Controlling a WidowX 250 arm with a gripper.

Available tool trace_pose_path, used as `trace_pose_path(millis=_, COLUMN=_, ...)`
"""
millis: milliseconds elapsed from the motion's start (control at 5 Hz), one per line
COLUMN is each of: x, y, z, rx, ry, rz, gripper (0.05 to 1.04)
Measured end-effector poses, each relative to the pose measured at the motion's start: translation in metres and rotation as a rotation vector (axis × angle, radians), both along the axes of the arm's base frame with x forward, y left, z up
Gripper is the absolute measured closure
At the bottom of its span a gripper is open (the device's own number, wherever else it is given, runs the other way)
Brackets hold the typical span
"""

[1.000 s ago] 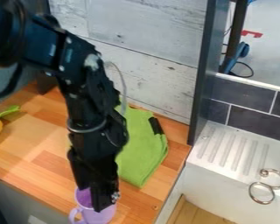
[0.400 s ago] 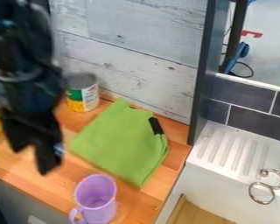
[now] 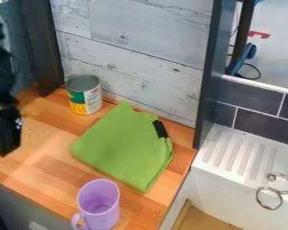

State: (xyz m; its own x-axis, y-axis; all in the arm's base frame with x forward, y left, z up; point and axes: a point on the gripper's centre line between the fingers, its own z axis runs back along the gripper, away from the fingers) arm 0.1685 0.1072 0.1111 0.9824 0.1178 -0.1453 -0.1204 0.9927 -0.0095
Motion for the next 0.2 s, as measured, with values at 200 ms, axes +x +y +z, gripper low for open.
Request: trace_pose_path(millis=200, x=0.003, y=0.0113, z=-0.0037, rx=0.039, ry=0.018, rz=-0.04, gripper=0.081)
